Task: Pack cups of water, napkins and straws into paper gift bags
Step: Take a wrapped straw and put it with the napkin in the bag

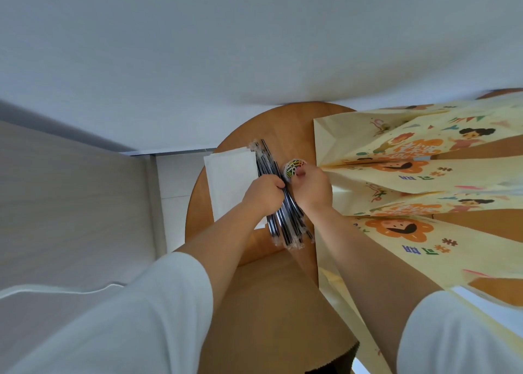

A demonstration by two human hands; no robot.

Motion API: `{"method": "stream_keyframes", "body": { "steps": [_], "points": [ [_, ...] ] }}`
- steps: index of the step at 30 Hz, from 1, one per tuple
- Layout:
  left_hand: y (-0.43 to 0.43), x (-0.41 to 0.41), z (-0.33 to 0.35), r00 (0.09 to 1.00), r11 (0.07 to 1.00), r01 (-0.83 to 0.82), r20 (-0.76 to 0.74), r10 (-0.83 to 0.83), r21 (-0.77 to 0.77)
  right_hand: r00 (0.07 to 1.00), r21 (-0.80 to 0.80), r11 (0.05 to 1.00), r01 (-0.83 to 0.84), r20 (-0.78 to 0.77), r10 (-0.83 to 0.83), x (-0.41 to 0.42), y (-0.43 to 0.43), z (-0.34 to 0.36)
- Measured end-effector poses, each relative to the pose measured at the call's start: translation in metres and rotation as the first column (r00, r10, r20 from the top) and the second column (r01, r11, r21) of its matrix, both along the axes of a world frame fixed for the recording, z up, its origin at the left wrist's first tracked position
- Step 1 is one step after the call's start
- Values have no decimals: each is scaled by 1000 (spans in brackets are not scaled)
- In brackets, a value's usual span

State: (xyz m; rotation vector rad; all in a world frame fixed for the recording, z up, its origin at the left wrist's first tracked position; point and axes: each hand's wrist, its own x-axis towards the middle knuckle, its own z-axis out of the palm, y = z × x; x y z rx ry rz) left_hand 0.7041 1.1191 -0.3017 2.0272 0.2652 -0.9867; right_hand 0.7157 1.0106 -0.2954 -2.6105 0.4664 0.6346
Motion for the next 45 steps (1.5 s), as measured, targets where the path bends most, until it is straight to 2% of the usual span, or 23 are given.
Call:
{"method": "stream_keyframes", "body": {
  "steps": [3,5,8,12,20,29,40,45],
  "points": [
    [3,-3,-2,1000,999,4,9,-4,33,1000,-39,999,-25,-16,24,1,3,-6],
    [7,-4,-2,1000,997,-9,25,7,83,999,-61,998,-22,31,24,1,4,-6],
    [14,-4,-3,997,989,-69,41,64,130,983,34,993,-112,149,105,-6,9,-2],
    [17,-6,-3,995,987,-95,19,94,127,928,60,926,-372,13,372,-15,13,-8],
    [23,-17,-5,996,991,-85,-25,88,104,774,-196,749,-633,-181,607,-11,27,-14],
    [24,-21,-12,992,991,-112,-56,116,71,882,-56,893,-447,-195,430,-19,24,-26],
    [28,-22,-18,990,993,-108,-83,111,39,903,-68,908,-414,-162,399,-20,22,-35],
    [30,-25,-22,994,996,-78,-73,80,39,889,66,898,-435,-128,440,-28,14,-37]
  ]
}}
